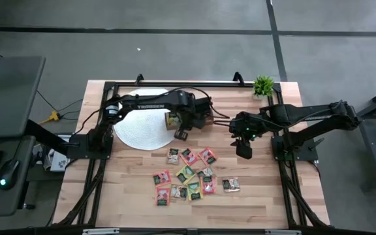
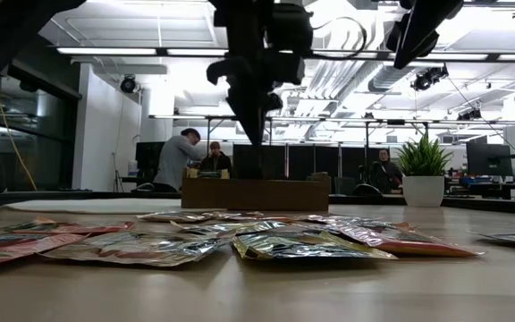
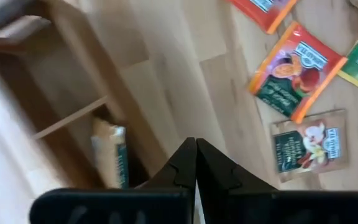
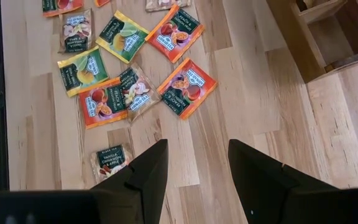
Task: Pick & Place Tea
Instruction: Put the brown tea bag into the middle compartment of the wooden organizer
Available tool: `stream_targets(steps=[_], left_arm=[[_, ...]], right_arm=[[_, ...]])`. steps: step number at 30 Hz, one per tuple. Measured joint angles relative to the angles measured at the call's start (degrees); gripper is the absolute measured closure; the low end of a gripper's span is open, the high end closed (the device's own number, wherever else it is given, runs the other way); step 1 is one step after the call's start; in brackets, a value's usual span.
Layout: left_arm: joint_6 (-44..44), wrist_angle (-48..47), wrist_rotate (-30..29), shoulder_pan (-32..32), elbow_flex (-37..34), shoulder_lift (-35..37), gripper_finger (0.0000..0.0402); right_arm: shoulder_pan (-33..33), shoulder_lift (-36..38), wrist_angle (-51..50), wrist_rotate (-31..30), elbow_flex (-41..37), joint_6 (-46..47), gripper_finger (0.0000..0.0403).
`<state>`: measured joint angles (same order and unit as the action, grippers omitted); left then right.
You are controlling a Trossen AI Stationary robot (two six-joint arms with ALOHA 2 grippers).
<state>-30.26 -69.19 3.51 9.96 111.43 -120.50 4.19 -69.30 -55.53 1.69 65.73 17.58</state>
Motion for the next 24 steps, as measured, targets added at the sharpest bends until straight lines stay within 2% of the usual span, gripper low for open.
stream_targets(steps=[5,16,24], left_arm=[[-0.91,0.66,-1.32,-0.25,-0.02,-2.35,0.0400],[0.93,3.74,-16.34,0.18,-0.08,-5.36,0.0401],[3.60,4.93,-18.30,2.91,0.03,-5.16,0.0401]], right_arm=[[0.00,0.00,0.35,0.00,0.02,0.15,0.0238],[0.00,0.00,0.55,0.00,0.02,0.44,0.0238],[0.00,0.00,0.57,-0.04,0.02,0.60,0.0238]])
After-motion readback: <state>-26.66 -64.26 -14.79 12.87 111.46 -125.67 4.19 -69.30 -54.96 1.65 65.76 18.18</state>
